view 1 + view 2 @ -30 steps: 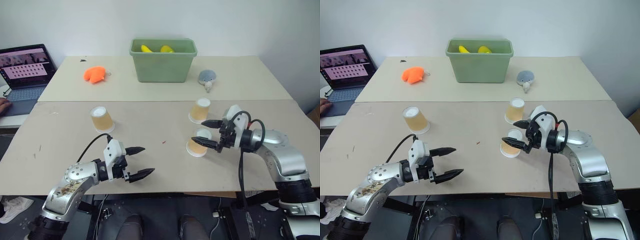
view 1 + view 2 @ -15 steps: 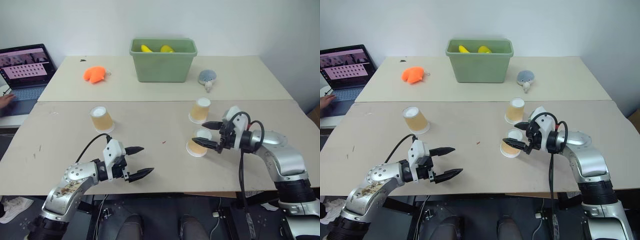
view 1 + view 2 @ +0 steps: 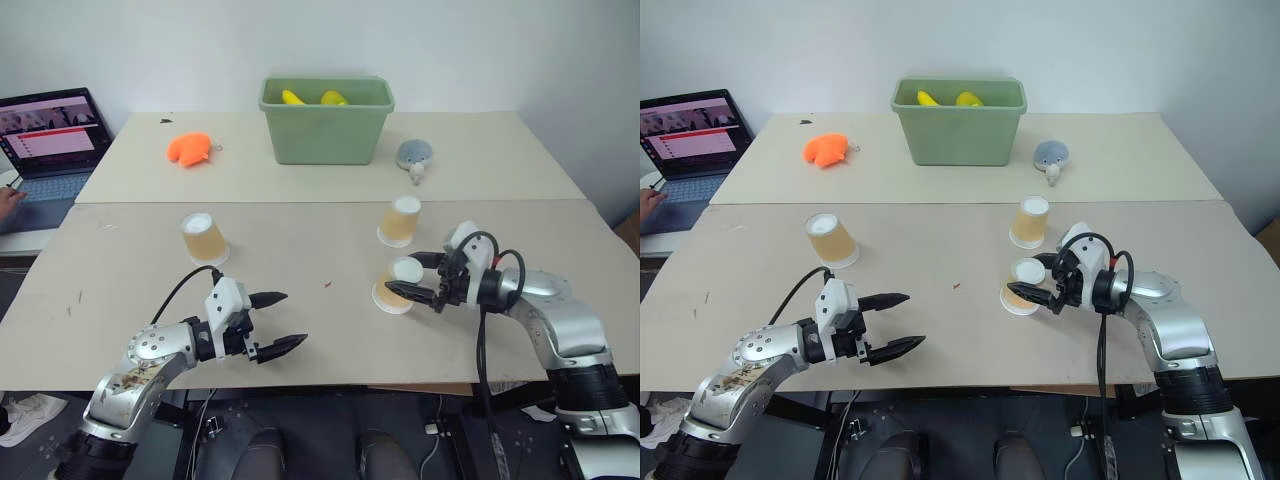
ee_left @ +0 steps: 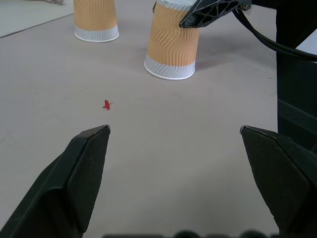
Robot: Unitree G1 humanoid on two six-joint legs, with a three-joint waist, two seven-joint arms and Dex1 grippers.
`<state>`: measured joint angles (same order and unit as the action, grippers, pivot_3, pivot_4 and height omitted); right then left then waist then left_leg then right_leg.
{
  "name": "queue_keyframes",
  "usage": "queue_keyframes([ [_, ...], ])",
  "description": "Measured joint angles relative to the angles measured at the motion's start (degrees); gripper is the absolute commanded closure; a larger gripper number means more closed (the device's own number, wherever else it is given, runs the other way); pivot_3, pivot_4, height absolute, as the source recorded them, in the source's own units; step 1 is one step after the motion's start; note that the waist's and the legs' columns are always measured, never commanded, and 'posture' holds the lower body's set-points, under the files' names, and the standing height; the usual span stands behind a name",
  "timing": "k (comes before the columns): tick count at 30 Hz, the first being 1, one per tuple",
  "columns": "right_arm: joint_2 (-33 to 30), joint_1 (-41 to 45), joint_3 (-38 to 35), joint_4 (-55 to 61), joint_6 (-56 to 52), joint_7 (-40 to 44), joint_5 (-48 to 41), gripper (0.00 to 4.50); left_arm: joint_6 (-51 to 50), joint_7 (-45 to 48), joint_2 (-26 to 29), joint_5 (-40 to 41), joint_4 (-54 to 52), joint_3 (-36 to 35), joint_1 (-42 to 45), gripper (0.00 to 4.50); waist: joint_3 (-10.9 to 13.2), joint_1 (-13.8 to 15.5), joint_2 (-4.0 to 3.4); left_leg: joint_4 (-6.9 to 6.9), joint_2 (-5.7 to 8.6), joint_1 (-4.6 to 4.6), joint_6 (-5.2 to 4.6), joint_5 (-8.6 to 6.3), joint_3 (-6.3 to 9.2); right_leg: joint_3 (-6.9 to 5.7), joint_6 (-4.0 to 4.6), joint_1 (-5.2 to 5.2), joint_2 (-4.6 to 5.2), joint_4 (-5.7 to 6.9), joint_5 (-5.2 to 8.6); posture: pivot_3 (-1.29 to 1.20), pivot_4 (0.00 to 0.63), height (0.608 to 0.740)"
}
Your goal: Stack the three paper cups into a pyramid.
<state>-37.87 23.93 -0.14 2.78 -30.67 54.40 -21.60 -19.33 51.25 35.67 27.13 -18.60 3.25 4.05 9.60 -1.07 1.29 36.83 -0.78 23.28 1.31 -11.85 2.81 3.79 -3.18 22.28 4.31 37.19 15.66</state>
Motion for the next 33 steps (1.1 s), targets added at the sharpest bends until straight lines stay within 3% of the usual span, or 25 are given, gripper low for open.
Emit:
queue_keyframes([
  [1,0.07,0.0,0.0,0.0,-0.03,0.0,0.0,1.68,-0.02,0.0,0.0,-0.01,0.0,0.0,0.0,0.0,0.0,0.0,0.0,0.0,0.0,0.0,0.0,0.0,0.0,0.0,0.0,0.0,0.0,0.0,0.0,0.0,0.15,0.732],
  [9,0.41,2.13,0.15,0.0,-0.37,0.49,-0.06,1.68,-0.66,-0.17,0.0,-0.04,-0.01,-0.01,-0.05,0.0,0.0,-0.09,-0.01,0.0,0.0,0.0,0.0,0.0,-0.01,0.0,0.0,0.0,0.0,0.01,0.0,0.0,0.15,0.732],
  [15,4.51,16.79,2.58,-3.92,-3.21,2.67,-1.93,1.68,-1.17,-0.56,0.09,-0.04,-0.52,-0.25,-0.66,0.0,0.02,-1.31,-0.03,0.0,-0.04,-0.04,0.0,0.0,0.02,0.0,0.03,0.01,-0.05,0.06,-0.02,0.0,0.15,0.732],
  [22,20.33,38.71,14.29,-29.23,0.47,3.26,6.47,1.68,-2.03,-1.46,-0.07,-0.03,-1.9,-0.87,-2.33,0.0,0.02,-2.14,-0.04,-0.04,-0.04,0.0,0.0,0.0,0.01,0.03,0.07,0.29,-0.05,0.36,-0.02,0.0,0.15,0.732],
  [27,29.09,44.09,17.77,-46.74,8.56,5.4,11.45,1.68,-1.85,-4.98,-0.49,-0.03,-4.66,-5.66,-7.63,0.0,0.03,-1.61,-0.02,-0.02,0.0,0.26,0.02,0.01,-0.11,0.02,0.1,0.76,0.09,0.53,-0.03,0.0,0.15,0.732],
  [33,32.65,47.67,17.13,-60.26,16.16,6.31,14.44,1.68,-0.63,-9.61,-1.65,-0.11,-8.42,-11.92,-14.0,0.0,0.04,-1.58,-0.03,-0.02,-0.01,0.24,0.08,0.04,-0.15,0.01,0.14,0.88,0.09,0.78,-0.05,0.0,0.15,0.732],
])
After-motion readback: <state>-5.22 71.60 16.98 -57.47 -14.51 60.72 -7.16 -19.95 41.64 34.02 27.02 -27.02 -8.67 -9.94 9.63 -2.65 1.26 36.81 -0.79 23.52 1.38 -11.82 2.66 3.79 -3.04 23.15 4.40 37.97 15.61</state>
